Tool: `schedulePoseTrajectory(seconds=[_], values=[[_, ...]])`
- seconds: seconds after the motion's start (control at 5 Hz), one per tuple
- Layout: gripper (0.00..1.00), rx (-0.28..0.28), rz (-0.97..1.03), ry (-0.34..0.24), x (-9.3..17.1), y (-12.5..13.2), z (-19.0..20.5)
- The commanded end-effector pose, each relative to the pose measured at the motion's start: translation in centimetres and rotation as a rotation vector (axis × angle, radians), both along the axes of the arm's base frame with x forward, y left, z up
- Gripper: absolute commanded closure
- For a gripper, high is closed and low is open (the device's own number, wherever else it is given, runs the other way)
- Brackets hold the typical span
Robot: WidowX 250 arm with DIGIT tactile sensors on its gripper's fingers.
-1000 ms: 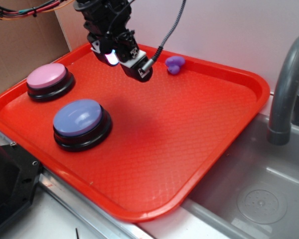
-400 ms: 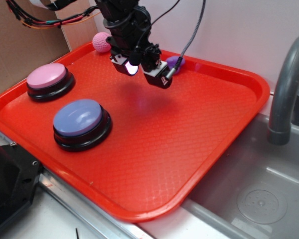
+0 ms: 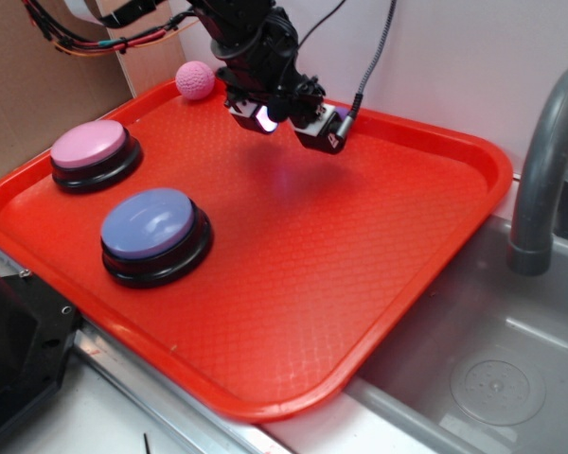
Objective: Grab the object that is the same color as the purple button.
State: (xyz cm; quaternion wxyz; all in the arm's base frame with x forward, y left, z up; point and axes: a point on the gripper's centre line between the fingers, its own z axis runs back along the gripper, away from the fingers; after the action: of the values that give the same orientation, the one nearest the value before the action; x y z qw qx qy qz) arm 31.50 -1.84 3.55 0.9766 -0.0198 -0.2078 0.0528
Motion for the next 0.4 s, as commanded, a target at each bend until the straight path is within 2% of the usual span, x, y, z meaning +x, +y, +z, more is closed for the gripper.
schedulePoseTrajectory(seconds=[0.0, 0.2], values=[[0.0, 0.017, -0.026, -0.082, 3.1, 0.6, 1.0], [0.0, 0.045, -0.045, -0.088, 4.1, 0.7, 0.6]])
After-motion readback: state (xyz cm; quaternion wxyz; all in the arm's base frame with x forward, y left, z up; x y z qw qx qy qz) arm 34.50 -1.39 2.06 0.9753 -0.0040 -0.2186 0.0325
